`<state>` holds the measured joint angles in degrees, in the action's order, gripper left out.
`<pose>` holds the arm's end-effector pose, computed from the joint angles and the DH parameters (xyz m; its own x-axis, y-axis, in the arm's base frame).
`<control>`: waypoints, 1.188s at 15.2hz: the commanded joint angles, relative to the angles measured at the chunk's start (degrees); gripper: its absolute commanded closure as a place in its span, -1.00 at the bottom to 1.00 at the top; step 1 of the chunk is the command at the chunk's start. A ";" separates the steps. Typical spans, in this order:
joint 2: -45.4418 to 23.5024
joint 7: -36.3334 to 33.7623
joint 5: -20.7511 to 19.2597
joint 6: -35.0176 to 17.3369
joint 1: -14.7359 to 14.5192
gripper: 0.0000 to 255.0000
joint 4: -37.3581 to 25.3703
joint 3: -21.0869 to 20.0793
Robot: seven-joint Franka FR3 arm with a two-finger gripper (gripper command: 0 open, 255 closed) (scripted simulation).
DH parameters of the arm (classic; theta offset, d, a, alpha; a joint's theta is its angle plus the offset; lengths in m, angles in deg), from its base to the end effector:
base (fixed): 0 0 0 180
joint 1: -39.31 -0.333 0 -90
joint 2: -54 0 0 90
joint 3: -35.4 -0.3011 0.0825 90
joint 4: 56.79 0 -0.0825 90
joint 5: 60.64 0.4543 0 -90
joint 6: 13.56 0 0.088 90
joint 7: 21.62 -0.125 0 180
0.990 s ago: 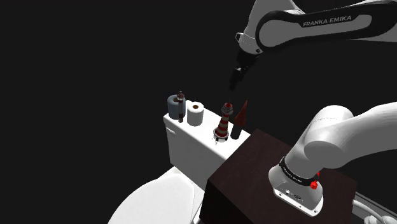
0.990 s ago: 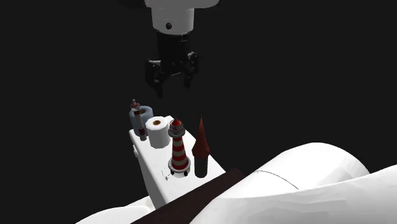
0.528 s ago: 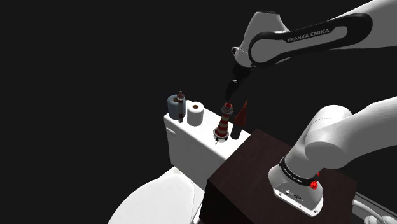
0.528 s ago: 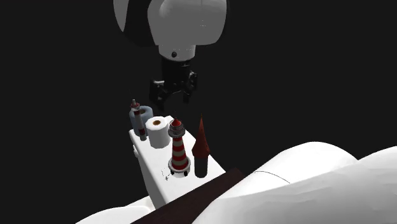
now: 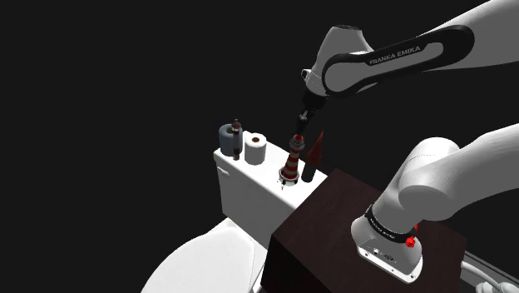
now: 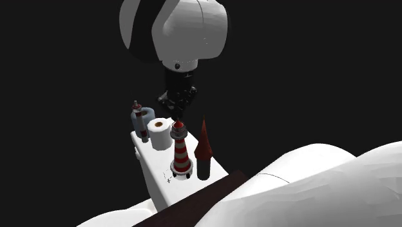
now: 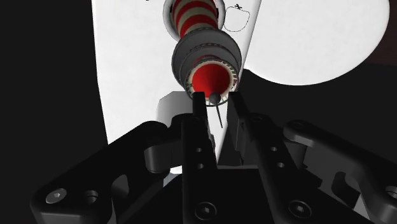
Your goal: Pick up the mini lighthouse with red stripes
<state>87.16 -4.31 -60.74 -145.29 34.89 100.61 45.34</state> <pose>0.4289 -0.0290 0.3274 0.9645 0.2207 0.1452 0.2302 -0.9717 -0.0522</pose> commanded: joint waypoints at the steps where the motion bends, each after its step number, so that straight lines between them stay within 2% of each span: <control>1: 0.00 0.01 0.00 -0.03 0.00 1.00 0.02 0.00; 7: -0.19 0.02 0.03 -0.15 -0.03 1.00 -0.05 0.02; 18: 3.71 -0.93 -0.13 9.87 0.18 1.00 -6.19 -0.87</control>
<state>90.66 -5.22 -60.85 -136.20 35.04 95.00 44.50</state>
